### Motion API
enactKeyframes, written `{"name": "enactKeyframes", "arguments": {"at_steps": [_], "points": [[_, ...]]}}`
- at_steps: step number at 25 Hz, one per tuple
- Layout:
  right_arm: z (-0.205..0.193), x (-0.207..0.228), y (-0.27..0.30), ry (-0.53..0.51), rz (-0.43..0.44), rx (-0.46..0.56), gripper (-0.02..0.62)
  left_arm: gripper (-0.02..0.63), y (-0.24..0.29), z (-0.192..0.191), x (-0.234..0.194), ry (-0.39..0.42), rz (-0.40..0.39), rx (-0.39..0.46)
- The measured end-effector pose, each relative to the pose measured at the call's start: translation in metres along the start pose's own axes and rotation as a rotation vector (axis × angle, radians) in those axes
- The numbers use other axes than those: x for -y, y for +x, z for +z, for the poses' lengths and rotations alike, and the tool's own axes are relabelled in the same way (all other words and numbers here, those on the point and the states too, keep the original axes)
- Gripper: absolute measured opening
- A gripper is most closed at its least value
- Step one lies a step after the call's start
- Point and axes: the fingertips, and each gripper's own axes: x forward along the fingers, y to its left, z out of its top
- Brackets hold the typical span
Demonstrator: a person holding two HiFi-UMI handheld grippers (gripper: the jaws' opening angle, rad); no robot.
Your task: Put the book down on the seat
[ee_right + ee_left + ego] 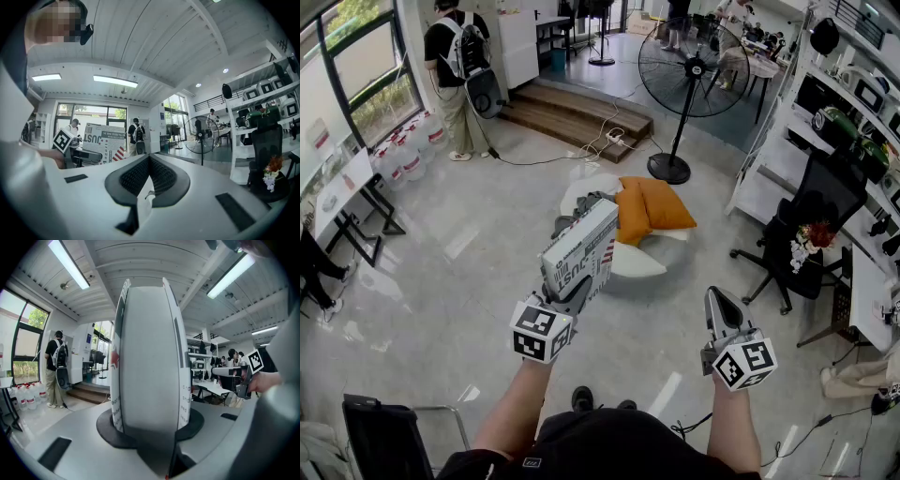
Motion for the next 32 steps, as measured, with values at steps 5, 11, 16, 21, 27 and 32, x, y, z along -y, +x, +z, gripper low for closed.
{"name": "enactKeyframes", "arguments": {"at_steps": [5,11,16,21,27,32], "points": [[0.001,-0.009,0.016,-0.008,0.017,0.001,0.012,0.156,0.001,-0.004,-0.012,-0.003,-0.004,0.002],[-0.003,-0.034,0.036,-0.011,0.032,-0.007,0.012,0.156,-0.004,-0.010,-0.031,0.005,-0.024,0.000],[-0.014,-0.069,0.053,0.014,0.091,-0.034,0.014,0.156,-0.010,-0.025,-0.048,-0.004,-0.035,-0.015],[-0.024,-0.089,0.071,0.034,0.141,-0.069,0.014,0.156,-0.013,-0.033,-0.063,-0.029,-0.030,-0.024],[-0.052,-0.079,0.097,0.093,0.152,-0.116,0.014,0.156,0.000,-0.055,-0.086,-0.073,0.009,-0.076],[-0.086,-0.041,0.132,0.163,0.157,-0.177,0.014,0.156,0.044,-0.067,-0.100,-0.090,0.023,-0.135]]}}
